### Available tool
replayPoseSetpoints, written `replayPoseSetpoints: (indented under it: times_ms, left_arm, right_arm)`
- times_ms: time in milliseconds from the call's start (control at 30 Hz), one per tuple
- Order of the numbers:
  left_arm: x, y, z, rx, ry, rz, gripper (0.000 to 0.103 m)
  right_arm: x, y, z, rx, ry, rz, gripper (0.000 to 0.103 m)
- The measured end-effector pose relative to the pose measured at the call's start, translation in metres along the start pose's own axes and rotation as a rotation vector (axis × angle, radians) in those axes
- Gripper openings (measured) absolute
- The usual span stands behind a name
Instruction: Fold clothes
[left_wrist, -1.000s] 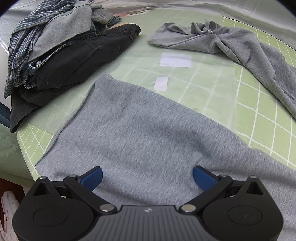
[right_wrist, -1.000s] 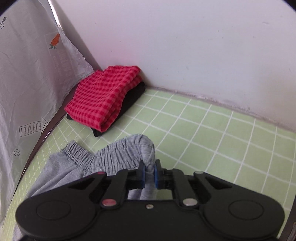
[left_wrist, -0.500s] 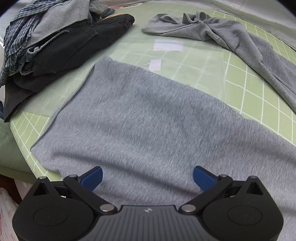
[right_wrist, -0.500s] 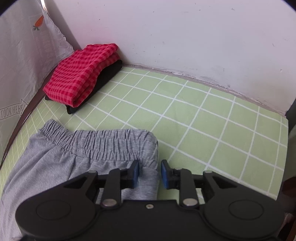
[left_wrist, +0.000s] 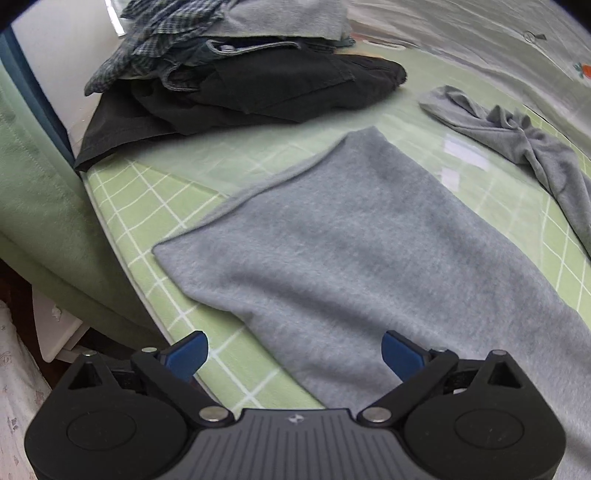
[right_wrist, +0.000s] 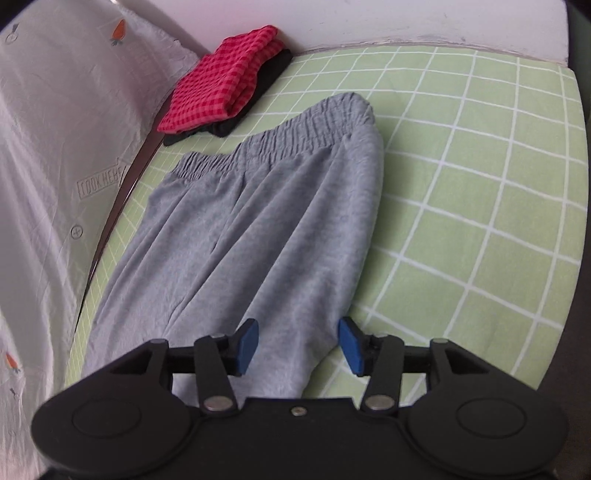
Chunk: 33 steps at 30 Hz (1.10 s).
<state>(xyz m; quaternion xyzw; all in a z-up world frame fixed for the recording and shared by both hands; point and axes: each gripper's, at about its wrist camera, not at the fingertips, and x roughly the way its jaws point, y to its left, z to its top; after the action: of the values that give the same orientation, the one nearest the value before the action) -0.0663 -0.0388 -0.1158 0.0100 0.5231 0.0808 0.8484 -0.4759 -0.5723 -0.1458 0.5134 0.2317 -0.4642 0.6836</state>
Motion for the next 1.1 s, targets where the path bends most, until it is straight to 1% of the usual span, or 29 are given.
replayPoseSetpoints:
  times_ms: [67,133,167,200,233,267,300,333,367,400,433,500,600,767,833,900,1000,1033,1067,1100]
  left_arm:
    - [0.007,0.011,0.006,-0.015,0.000,0.036,0.094]
    - [0.014,0.020,0.011,-0.025,0.004,0.063,0.089]
    - [0.017,0.023,0.012,-0.030,0.006,0.059,0.087]
    - [0.020,0.026,0.013,-0.034,0.007,0.054,0.080]
    - [0.023,0.029,0.014,-0.039,0.009,0.050,0.079]
    - [0.025,0.032,0.015,-0.041,0.010,0.044,0.076]
    - [0.025,0.032,0.016,-0.034,0.003,0.031,0.070]
    - [0.025,0.032,0.016,-0.019,-0.009,0.013,0.064]
    - [0.024,0.029,0.017,0.006,-0.023,-0.015,0.043]
    - [0.023,0.026,0.018,0.031,-0.030,-0.026,0.010]
    - [0.023,0.024,0.018,0.054,-0.029,-0.016,0.002]
    - [0.023,0.021,0.018,0.079,-0.036,-0.010,0.002]
    - [0.020,0.029,0.021,0.067,-0.045,-0.012,0.002]
    - [-0.001,0.051,0.027,0.044,-0.096,-0.014,0.002]
    - [-0.007,0.059,0.026,0.036,-0.102,-0.008,0.002]
    - [-0.003,0.063,0.021,0.031,-0.087,-0.003,0.002]
    - [0.004,0.065,0.009,0.034,-0.057,-0.005,0.003]
    - [0.003,0.064,0.008,0.032,-0.056,0.001,0.007]
    - [0.002,0.064,0.006,0.029,-0.055,0.008,0.008]
    - [0.001,0.063,0.004,0.027,-0.056,0.014,0.008]
  right_arm:
    - [0.001,0.012,-0.010,-0.084,0.018,-0.006,0.048]
    - [0.001,0.020,-0.017,-0.148,0.027,-0.011,0.041]
    - [0.001,0.023,-0.020,-0.173,0.029,-0.015,0.039]
    - [0.001,0.026,-0.022,-0.190,0.031,-0.018,0.034]
    - [0.003,0.027,-0.023,-0.204,0.035,-0.018,0.023]
    - [0.004,0.029,-0.025,-0.218,0.039,-0.018,0.017]
    - [0.005,0.031,-0.026,-0.235,0.039,-0.020,0.007]
    - [0.004,0.033,-0.028,-0.255,0.029,-0.022,0.001]
    - [0.001,0.036,-0.028,-0.274,0.011,-0.022,0.001]
    - [-0.002,0.038,-0.029,-0.293,-0.006,-0.022,0.001]
    - [-0.005,0.041,-0.029,-0.313,-0.024,-0.022,0.001]
    - [-0.017,0.044,-0.027,-0.325,-0.070,-0.018,0.001]
    - [-0.039,0.043,-0.018,-0.299,-0.133,-0.001,0.000]
    - [-0.075,0.042,-0.005,-0.283,-0.214,0.021,0.000]
    - [-0.077,0.036,-0.006,-0.285,-0.204,-0.007,0.000]
    - [-0.068,0.026,-0.010,-0.290,-0.168,-0.067,0.000]
    - [-0.048,0.009,-0.018,-0.233,-0.062,-0.124,0.001]
    - [-0.044,0.009,-0.020,-0.230,-0.041,-0.145,0.003]
    - [-0.042,0.010,-0.022,-0.240,-0.034,-0.168,0.006]
    - [-0.042,0.013,-0.024,-0.257,-0.044,-0.195,0.019]
